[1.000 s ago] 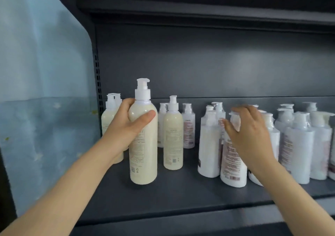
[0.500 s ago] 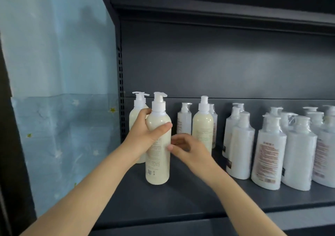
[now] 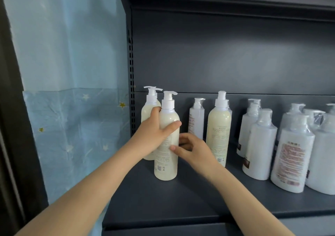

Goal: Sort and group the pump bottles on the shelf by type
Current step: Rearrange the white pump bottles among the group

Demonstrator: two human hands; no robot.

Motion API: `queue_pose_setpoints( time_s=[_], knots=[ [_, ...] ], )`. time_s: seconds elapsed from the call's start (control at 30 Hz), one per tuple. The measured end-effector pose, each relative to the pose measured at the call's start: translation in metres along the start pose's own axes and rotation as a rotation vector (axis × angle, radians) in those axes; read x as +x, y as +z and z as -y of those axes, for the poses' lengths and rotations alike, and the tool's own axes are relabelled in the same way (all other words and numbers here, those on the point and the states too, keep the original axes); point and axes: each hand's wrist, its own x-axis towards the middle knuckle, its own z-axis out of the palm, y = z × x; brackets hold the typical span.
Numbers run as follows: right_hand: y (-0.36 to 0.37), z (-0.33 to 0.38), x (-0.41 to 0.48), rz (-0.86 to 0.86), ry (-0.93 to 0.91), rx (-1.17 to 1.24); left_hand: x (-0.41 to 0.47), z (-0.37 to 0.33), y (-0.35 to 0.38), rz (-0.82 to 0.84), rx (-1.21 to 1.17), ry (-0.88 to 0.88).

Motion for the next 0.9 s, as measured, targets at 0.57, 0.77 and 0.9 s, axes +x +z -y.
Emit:
queue_pose_setpoints(
  time_s=[0.57, 0.77, 0.9],
  knots=[
    [-0.154, 0.078, -0.031, 0.389, -0.161, -1.148, -0.048, -0.087, -0.040, -0.084, 0.690, 0.004],
    [-0.224, 0.090, -0.036, 0.368, -0.145, -1.290, -0.032, -0.152, -0.020, -0.066, 0.814, 0.127],
    [-0.251, 0.087, -0.023, 0.340, -0.116, -1.316, 0.000, -0.177, -0.011, -0.007, 0.909, 0.132]
  ],
)
